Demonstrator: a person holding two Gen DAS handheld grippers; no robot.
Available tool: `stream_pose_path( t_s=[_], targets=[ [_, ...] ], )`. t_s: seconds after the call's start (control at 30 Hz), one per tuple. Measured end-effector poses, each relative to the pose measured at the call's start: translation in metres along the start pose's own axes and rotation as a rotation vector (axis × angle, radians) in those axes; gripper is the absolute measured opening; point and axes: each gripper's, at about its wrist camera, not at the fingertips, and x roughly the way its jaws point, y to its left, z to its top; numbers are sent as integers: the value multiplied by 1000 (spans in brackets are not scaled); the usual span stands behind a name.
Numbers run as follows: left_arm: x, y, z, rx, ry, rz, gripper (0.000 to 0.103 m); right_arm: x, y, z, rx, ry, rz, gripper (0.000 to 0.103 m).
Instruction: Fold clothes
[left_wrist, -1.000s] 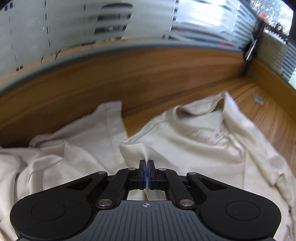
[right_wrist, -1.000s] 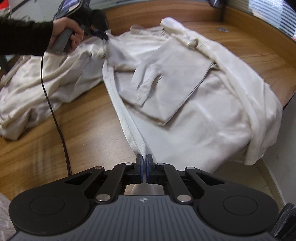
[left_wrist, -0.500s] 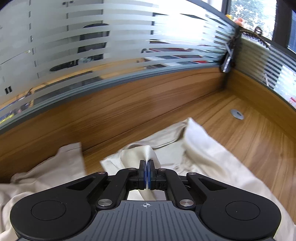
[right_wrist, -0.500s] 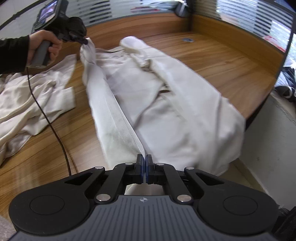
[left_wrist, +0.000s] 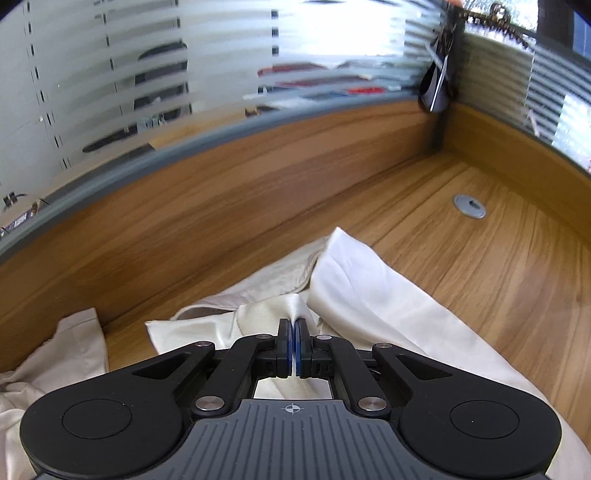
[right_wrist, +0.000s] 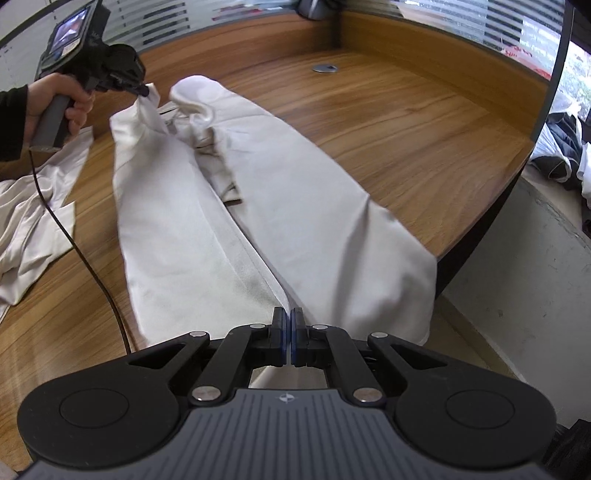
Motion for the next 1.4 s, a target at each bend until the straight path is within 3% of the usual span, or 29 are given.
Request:
stream_pose_path(
  t_s=[0.07,0.13,0.17,0.2,0.37,0.53,0.6,0.8,1.03,1.2,1.4],
  targets=[
    [10,-3,2,-11,31,3,17,7,-4,3,-5,15,1,3],
    [12,-1,4,-27,27,1,46,11,-7,5,3,25,5,4],
    [10,1,5,-37,13,2,47,12,-8,6,6,28,4,10],
    [6,4,7,-49,0,-2,47,12,-8,7,5,27,-1,17],
    [-17,27,11,-118,-39,-30,52,-2,-15,13,-1,9,-29,23],
    [-46,51,-2,-170,-49,-11,55,-18,-29,21,0,0,-37,26],
    [-58,57,-11,-173,-41,-3,55,-24,-36,23,1,-14,-51,33],
    [-92,61,-43,-148,-24,18,56,-31,-65,16,-40,-16,-56,35],
    [-144,36,-89,-165,-33,87,57,-13,-114,-1,-174,69,55,35],
    [-186,4,-134,-227,-24,164,60,2,-152,8,-308,121,191,37],
    [-235,-52,-192,-261,-17,215,61,14,-180,27,-480,138,350,56]
  ],
)
